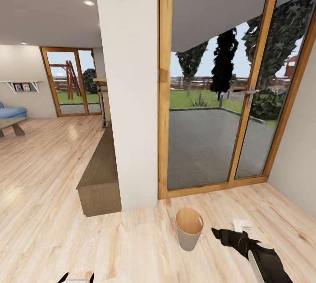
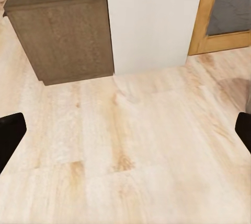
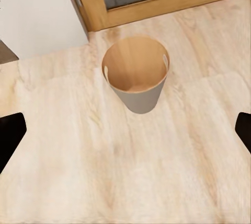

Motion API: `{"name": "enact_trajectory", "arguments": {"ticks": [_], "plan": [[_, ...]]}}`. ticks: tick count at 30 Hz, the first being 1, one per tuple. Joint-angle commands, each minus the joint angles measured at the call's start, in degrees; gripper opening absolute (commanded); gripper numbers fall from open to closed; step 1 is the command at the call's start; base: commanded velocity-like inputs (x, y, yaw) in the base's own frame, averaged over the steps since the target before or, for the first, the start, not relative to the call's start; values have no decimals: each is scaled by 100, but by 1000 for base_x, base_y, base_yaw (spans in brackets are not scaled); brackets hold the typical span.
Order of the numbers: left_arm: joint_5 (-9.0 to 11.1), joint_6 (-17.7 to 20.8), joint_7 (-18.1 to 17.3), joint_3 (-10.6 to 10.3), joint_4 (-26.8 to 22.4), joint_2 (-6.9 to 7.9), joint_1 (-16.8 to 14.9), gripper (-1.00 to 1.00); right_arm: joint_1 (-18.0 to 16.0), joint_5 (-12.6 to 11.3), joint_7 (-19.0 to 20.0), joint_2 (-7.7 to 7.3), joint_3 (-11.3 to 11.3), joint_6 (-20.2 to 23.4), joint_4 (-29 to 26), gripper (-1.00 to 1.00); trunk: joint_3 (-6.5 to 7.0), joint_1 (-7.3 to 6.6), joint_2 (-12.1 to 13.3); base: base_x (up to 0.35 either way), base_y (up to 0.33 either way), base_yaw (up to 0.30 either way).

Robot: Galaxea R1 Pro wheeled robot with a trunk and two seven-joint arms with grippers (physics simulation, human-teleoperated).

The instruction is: Put the three can of soda from the living room inside the tash can in the kitchen.

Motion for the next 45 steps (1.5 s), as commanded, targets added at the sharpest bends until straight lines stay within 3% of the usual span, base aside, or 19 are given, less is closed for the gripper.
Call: {"name": "enact_trajectory", "arguments": {"ticks": [1,4,5,6,12,20,33,45], "plan": [[-1,0,0,0,-1,-1,2,100,-117,7,0,-5,2,118,37,100,0,0,0,1,0,0],[-3,-1,1,-6,-2,-3,1,100,-590,20,9,-16,2,450,263,100,0,0,0,0,0,0],[-4,-2,7,-11,-3,-4,0,100,-1249,26,1,-23,1,1112,588,100,0,0,0,0,0,0],[-4,-2,11,-13,-3,-4,0,100,-1425,30,-12,-25,1,1293,645,100,0,0,0,0,0,0],[-4,-2,27,-21,-3,-5,0,100,-1888,48,-84,-27,22,1821,878,100,0,0,0,0,0,0],[-4,-2,35,-34,-3,-5,0,100,-2452,63,-261,-31,262,1887,1878,100,0,0,0,73,0,0],[-4,-2,36,-16,-3,-5,2,100,-2600,72,-290,-26,341,1811,2164,100,0,0,0,295,0,0],[-4,7,38,-10,-2,-5,2,100,-2605,80,-291,-36,344,1809,2173,100,0,0,0,118,0,0]]}}
